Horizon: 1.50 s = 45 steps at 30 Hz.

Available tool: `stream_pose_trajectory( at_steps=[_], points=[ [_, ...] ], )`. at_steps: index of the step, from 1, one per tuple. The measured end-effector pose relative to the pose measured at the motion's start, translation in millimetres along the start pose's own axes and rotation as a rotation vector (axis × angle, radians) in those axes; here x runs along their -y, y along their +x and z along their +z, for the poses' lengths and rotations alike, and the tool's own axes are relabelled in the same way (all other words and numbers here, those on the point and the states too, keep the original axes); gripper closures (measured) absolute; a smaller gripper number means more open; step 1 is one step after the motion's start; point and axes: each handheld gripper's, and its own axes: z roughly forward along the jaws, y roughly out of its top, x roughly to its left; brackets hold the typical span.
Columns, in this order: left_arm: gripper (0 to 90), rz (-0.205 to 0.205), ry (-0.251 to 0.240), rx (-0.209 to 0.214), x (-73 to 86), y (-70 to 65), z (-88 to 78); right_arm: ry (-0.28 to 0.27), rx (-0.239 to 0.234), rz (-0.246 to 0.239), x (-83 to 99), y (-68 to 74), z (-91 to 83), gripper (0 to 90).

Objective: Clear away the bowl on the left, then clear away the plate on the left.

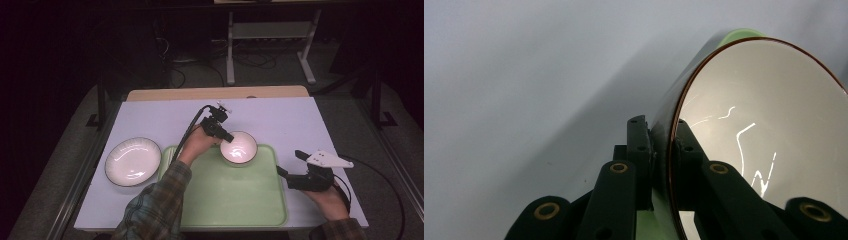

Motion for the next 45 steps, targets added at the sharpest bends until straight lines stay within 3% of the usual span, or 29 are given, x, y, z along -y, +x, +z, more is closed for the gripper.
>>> stream_pose_trajectory(
  at_steps=[4,11,16,25,35,45],
  points=[
    [82.7,0.013,0.012,-0.030,0.1,-1.4,2.3,0.001,0.000,0.000,0.0,0.1,0.0,13.0],
    [81.6,0.034,0.006,-0.044,0.6,-3.2,2.2,0.001,0.000,-0.001,0.0,0.2,0.0,13.1],
    [68.7,0.035,-0.025,-0.038,1.3,-3.3,-3.3,0.002,0.001,0.001,0.2,0.3,0.1,13.1],
    [49.6,0.040,-0.115,-0.018,12.0,-2.3,-30.2,0.006,0.002,-0.001,0.4,0.8,0.6,13.1],
    [48.3,0.018,-0.173,-0.035,32.5,6.3,-63.1,0.010,0.007,-0.002,0.7,1.2,1.0,13.0],
    [48.3,-0.024,-0.172,-0.079,55.5,22.2,-88.5,0.010,0.008,-0.001,0.8,0.8,1.2,13.1]
  ],
)
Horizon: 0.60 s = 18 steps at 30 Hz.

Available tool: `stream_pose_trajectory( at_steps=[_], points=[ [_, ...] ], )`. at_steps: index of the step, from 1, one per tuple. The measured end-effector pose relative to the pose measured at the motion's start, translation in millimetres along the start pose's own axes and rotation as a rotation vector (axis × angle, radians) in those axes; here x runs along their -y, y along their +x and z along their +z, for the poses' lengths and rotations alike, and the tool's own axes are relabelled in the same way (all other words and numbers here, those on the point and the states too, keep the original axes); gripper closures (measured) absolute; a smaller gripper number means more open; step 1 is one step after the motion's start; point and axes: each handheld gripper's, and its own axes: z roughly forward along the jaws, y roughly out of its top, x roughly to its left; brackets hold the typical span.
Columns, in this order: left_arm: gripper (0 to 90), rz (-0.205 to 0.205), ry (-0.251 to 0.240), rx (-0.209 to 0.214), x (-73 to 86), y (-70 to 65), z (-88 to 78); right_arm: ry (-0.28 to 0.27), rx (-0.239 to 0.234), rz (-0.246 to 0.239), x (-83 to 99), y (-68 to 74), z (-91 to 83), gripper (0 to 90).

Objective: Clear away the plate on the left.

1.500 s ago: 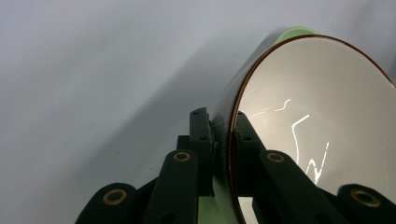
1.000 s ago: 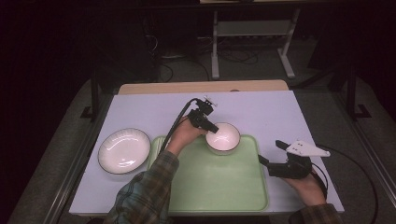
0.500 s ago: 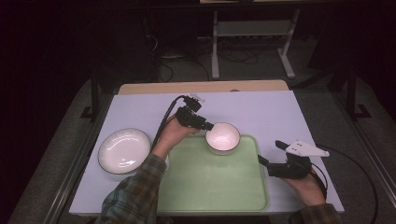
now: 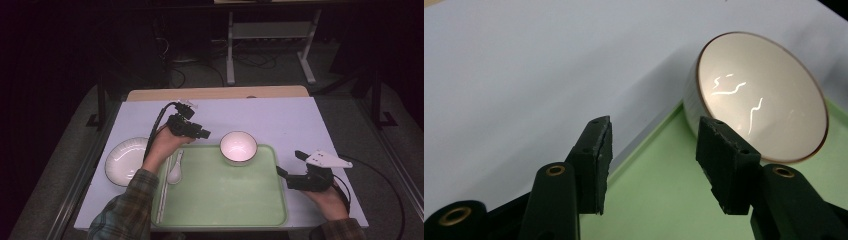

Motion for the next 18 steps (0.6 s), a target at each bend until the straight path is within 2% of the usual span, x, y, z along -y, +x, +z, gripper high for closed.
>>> stream_pose_trajectory(
  at_steps=[10,18],
  points=[
    [48.3,-0.046,0.005,-0.058,25.1,21.3,-33.1,0.003,0.000,0.000,0.2,-0.6,0.6,13.0],
    [48.3,-0.106,0.007,-0.102,51.1,42.8,-58.4,0.004,0.003,0.000,0.4,-0.5,0.8,13.1]
  ],
)
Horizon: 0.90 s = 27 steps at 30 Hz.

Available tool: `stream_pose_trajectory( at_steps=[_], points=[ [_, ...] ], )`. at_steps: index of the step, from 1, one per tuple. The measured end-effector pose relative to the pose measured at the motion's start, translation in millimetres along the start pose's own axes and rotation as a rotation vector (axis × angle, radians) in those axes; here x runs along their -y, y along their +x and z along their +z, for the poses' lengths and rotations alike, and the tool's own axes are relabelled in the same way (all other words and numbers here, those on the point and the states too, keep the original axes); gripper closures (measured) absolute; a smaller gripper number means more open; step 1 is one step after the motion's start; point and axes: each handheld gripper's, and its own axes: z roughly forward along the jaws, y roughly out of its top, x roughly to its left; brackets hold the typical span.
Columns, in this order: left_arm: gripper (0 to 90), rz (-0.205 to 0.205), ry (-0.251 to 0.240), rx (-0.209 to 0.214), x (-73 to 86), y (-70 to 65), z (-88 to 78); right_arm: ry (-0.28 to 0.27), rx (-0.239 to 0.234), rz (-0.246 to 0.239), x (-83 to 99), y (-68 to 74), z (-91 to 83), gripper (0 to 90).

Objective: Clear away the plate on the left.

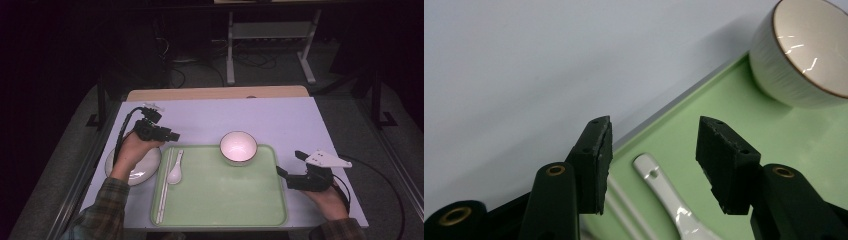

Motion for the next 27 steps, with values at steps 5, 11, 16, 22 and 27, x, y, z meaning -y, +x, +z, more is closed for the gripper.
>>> stream_pose_trajectory(
  at_steps=[5,11,16,22,27],
  points=[
    [48.4,-0.041,-0.004,-0.033,16.1,16.8,-13.2,0.002,0.000,0.002,0.1,0.0,0.1,13.0],
    [48.9,-0.096,-0.019,-0.078,34.1,37.6,-33.2,0.005,0.000,0.002,0.1,0.0,0.5,13.0],
    [49.2,-0.131,-0.014,-0.126,48.0,53.6,-47.7,0.006,-0.001,0.003,0.2,0.0,1.1,13.0],
    [49.4,-0.184,-0.004,-0.183,65.1,74.1,-59.6,0.008,0.000,0.001,0.3,0.2,1.4,13.1],
    [50.4,-0.219,0.014,-0.218,78.3,88.9,-64.6,0.010,0.000,-0.003,0.5,0.1,2.2,13.0]
  ],
)
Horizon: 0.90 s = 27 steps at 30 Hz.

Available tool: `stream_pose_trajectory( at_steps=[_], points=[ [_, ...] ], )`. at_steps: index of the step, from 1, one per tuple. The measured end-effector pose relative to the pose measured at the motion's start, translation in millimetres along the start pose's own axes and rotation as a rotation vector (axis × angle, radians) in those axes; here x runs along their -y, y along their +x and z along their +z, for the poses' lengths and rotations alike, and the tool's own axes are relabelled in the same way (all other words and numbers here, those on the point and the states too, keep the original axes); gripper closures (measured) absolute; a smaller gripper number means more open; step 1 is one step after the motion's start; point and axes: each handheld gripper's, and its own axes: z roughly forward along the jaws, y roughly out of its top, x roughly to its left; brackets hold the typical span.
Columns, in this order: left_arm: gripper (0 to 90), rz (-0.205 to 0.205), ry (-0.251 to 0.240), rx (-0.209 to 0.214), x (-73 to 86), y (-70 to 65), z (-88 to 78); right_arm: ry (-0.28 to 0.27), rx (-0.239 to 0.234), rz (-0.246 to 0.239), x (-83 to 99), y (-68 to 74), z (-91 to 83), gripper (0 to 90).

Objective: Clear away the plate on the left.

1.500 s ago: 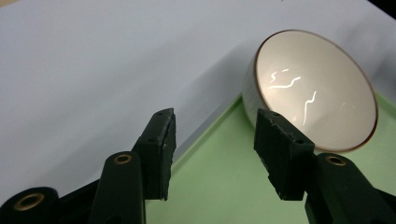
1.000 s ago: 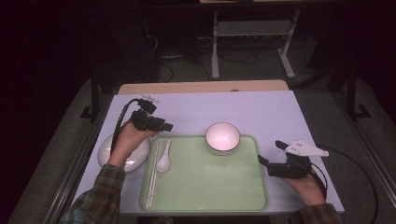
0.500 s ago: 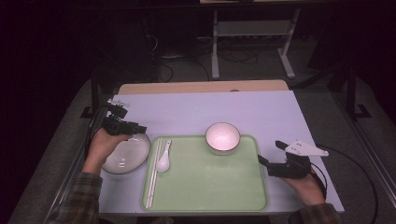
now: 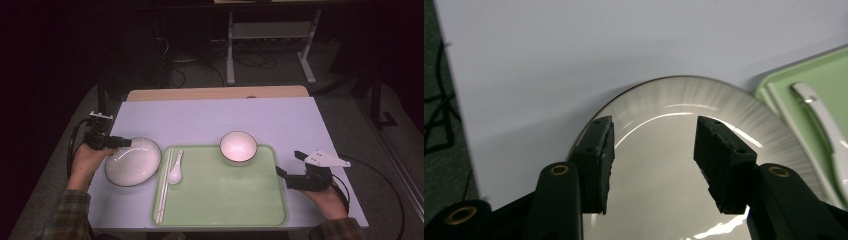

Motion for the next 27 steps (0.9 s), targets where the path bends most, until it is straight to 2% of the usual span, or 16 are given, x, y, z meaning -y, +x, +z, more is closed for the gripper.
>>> stream_pose_trajectory(
  at_steps=[5,12,17,27],
  points=[
    [51.4,-0.030,0.010,-0.032,7.5,13.9,-2.1,0.002,0.001,0.004,0.2,-0.1,0.1,13.0],
    [52.7,-0.056,0.045,-0.073,19.1,25.6,-1.6,0.003,0.002,0.002,0.3,0.2,0.3,13.1],
    [55.0,-0.084,0.073,-0.072,28.0,33.8,1.0,0.004,0.002,0.001,0.3,0.1,0.4,13.0],
    [65.4,-0.124,0.132,-0.021,40.2,43.6,10.3,0.007,0.002,0.003,0.4,0.0,0.9,13.0]
  ],
)
